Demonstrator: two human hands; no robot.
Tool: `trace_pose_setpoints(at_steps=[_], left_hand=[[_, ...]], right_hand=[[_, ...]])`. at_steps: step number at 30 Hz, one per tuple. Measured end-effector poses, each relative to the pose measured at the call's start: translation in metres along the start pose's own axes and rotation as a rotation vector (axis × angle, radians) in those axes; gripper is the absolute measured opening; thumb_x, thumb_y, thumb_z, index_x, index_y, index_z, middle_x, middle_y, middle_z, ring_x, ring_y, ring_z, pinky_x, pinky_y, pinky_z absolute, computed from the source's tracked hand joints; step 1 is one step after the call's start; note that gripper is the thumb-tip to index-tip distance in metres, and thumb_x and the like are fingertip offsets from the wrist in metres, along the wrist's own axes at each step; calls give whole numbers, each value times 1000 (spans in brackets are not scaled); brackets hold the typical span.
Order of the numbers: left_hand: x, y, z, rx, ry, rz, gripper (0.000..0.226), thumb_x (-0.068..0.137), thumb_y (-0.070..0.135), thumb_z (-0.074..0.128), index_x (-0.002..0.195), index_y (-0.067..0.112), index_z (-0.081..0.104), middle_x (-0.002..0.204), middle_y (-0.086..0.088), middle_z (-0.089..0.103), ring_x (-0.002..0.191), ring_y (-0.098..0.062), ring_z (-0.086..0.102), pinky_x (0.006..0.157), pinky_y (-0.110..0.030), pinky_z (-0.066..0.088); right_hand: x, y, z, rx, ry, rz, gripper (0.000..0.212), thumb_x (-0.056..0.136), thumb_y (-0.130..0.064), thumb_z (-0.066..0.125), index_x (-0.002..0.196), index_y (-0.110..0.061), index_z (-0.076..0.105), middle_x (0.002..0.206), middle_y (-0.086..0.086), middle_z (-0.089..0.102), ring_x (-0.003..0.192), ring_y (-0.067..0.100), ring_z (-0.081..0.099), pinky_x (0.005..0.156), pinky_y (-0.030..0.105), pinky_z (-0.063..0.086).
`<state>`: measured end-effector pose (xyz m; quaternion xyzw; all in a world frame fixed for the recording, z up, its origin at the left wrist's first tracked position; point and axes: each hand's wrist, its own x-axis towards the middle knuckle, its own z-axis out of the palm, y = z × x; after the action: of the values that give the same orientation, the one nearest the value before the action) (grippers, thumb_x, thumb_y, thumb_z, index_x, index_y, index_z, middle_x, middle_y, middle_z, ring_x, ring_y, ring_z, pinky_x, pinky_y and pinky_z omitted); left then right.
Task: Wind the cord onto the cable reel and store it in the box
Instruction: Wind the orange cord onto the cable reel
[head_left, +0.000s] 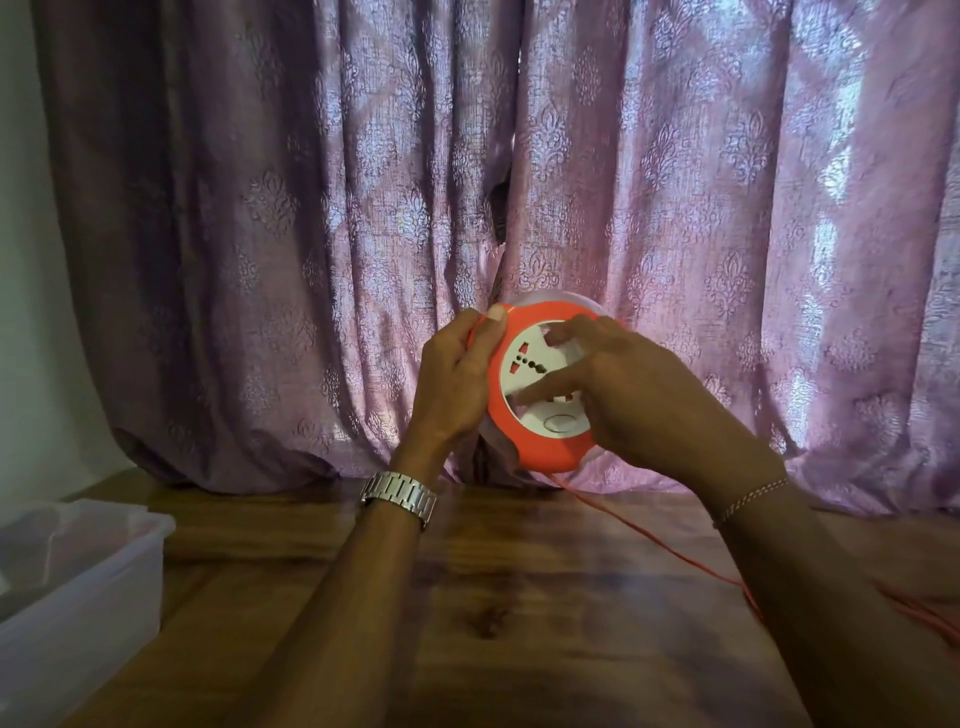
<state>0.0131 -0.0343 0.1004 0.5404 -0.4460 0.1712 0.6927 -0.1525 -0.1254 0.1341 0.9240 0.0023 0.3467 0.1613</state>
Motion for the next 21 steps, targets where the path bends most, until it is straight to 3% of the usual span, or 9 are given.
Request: trace_pose_setpoints(at_steps=[3,6,11,15,21], left_hand=[[-1,0,0,12,-4,-8,56,98,51,54,82,-3,53,71,-13,59,69,-19,55,66,-38,44],[0,-1,1,6,-17,-13,58,97,53,54,81,-2,53,70,-8,58,67,-18,54,65,-38,44],[0,1,0,-27,2,-21,62,91,61,54,80,0,54,70,-10,57,67,-20,53,64,-37,41],[1,3,-2,-54,17,-41,48,96,52,55,81,7,62,72,-7,64,69,-20,59,66,-36,45],[1,4,-2,-60,13,-32,41,96,49,54,75,14,58,67,0,61,66,-18,56,63,-31,43]], right_hand=[[-1,1,1,-46,10,23,58,79,-20,67,117,-62,52,126,-1,51,106,26,56,79,35,46],[-3,1,1,-52,46,66,59,74,-37,69,122,-63,46,111,-1,60,94,27,60,72,34,46],[-2,0,4,76,248,231,62,61,-73,66,119,-55,56,91,-6,74,85,26,64,68,33,51],[-2,-4,7,84,302,267,62,63,-79,59,119,-53,57,89,-7,74,85,25,64,67,32,48],[-3,1,6,-20,367,258,51,72,-78,52,113,-51,62,75,-5,73,72,24,66,58,27,45]])
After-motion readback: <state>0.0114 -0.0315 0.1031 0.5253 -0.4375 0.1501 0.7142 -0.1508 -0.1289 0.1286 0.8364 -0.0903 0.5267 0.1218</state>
